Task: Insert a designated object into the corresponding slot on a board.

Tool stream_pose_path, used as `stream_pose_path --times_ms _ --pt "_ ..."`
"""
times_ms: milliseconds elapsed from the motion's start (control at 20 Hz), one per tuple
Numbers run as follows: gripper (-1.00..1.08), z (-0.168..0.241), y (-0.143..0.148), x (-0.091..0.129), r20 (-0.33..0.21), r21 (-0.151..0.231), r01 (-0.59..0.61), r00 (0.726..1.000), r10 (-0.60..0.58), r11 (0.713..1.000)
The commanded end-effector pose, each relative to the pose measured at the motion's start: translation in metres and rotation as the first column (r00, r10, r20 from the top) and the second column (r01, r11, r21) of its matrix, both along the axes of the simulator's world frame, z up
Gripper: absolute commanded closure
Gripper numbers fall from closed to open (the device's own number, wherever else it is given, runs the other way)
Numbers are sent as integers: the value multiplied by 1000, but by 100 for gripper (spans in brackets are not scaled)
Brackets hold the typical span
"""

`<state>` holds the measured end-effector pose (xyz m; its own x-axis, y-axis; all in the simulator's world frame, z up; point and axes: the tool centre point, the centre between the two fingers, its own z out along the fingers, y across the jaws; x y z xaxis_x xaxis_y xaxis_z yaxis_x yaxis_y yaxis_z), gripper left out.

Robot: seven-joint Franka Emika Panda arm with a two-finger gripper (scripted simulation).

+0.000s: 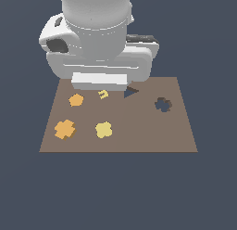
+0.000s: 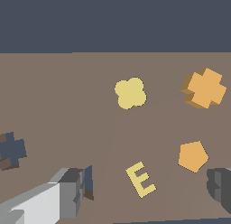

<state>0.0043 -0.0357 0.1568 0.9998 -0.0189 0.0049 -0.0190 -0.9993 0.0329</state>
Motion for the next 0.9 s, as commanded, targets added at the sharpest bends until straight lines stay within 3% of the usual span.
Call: stream_pose_path --times_ms 0,450,850 --pt "-92 0 0 0 0 0 0 1000 0 1000" --pt "-92 -13 -14 12 0 3 50 999 -50 999" --pt "-92 -44 -52 38 0 12 177 984 -177 984"
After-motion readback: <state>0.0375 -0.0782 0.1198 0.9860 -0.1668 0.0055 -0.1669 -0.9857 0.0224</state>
